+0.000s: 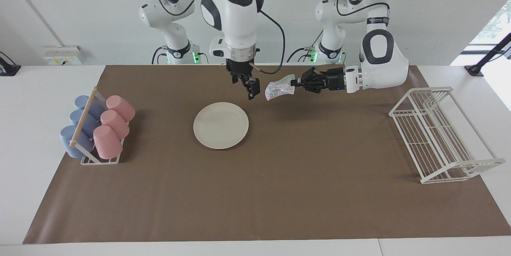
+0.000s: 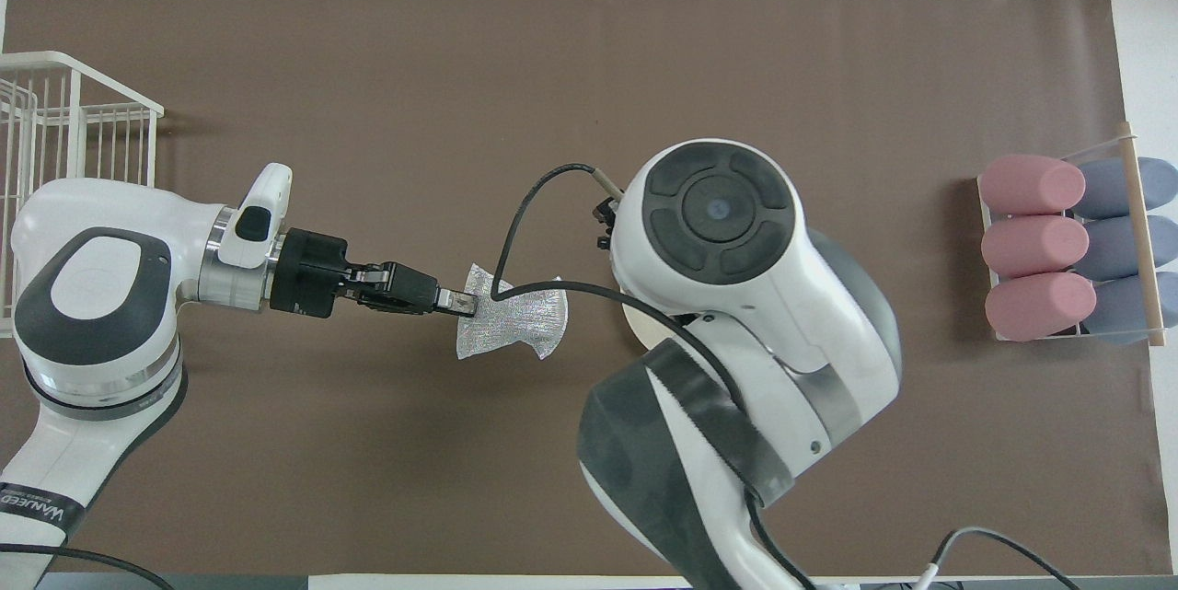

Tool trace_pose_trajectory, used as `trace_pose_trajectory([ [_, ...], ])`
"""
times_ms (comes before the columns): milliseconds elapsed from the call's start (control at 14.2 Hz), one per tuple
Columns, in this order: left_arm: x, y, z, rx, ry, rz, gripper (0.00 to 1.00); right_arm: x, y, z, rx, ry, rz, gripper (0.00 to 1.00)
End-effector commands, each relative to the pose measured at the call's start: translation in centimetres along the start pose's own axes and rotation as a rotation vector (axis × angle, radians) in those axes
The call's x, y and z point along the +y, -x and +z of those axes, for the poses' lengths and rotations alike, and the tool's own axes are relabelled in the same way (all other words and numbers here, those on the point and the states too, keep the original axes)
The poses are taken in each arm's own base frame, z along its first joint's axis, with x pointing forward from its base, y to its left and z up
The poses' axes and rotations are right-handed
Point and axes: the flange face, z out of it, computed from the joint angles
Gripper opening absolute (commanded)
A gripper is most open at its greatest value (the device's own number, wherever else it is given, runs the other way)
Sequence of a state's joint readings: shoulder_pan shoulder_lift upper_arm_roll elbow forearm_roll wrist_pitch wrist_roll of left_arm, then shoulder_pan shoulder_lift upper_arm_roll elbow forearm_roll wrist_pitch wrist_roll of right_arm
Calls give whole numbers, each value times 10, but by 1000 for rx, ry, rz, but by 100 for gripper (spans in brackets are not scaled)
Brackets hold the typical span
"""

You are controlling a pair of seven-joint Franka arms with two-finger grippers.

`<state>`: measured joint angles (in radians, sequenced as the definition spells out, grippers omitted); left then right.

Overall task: Wipe plate with sponge
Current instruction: 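Open the right gripper and withdraw it while the left gripper holds the scrubber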

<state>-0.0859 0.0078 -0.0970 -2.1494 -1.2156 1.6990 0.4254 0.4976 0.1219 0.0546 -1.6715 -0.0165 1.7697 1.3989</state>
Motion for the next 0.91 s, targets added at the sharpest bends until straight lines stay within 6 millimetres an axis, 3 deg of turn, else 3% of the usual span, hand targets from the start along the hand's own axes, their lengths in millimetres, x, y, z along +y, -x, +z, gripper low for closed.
trace_pose_trajectory([
  [0, 2, 8, -8, 13, -55, -42, 0, 41, -19, -25, -2, 38, -167, 100],
  [141, 8, 3, -15, -5, -145, -46, 0, 61, -39, -49, 4, 22, -191, 100],
  [211, 10, 2, -16, -3, -162, -60, 0, 73, -60, -57, 3, 18, -231, 100],
  [493, 23, -5, -22, 37, -317, -104, 0, 118, -147, -59, -29, 31, -549, 100],
  [563, 30, -7, -25, 39, -373, -108, 0, 124, -155, -57, -40, 38, -605, 100],
  [845, 71, -10, -4, 73, -671, -166, 0, 135, -175, -56, -52, 36, -798, 100],
])
